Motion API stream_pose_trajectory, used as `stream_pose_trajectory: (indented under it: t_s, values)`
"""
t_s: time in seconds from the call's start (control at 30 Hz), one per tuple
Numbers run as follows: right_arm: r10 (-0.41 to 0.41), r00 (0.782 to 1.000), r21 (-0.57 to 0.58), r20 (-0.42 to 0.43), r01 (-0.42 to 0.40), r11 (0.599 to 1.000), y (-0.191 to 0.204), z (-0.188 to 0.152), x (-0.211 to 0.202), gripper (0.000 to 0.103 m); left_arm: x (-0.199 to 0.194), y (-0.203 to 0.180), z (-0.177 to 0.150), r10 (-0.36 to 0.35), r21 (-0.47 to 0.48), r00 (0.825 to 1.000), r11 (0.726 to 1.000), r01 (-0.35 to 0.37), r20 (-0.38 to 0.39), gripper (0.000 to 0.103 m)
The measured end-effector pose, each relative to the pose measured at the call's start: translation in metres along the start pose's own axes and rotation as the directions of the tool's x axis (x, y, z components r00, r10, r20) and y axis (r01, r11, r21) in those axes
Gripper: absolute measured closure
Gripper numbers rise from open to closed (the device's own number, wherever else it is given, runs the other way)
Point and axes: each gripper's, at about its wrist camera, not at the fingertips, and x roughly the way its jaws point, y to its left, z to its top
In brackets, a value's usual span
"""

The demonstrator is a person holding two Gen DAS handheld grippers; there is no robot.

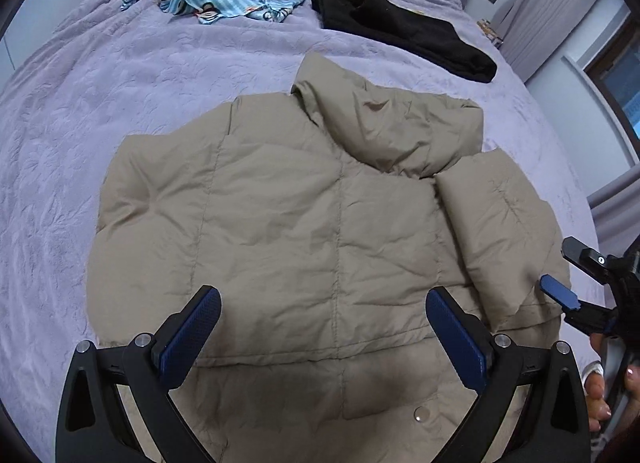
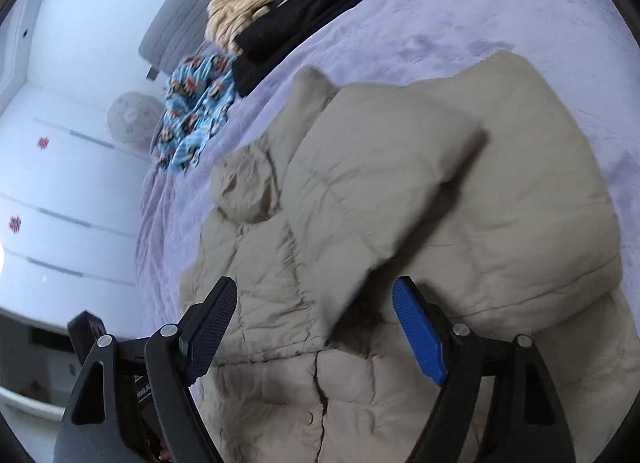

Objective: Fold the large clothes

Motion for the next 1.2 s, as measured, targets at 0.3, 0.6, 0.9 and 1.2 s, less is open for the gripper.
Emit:
stream_pose_trajectory:
  t_s: [0.3,0.6,0.9,1.2]
  values:
    - [0.073,0.993,0.055,0.09,-0.078,0.995,0.014,0.037,0.025,0.079,-0.006,0.034,0.006,-0.105,-0.074,0.994,0.992,0.106,0.016,0.0]
    - [0.003,0.989,-0.386,-0.147,-0.06,0.921,0.125,-0.025,0.082,0.077,-0.009,0.083,0.008,-0.232,-0.236,0.972,0.944,0.232,0.028,0.0]
    - [-0.21,0.965,-0.528,-0.155,0.099,0.843,0.115,-0.085,0.061,0.039,0.015,0.061,0.016,-0.335,-0.14,0.941,0.935,0.325,-0.055,0.0]
    - [-0.31,0.939,-0.348,-0.147,0.245,0.905,0.004,-0.071,0.001,0.039,0.062,0.015,0.028,-0.355,-0.127,0.924,0.932,0.339,-0.139,0.051]
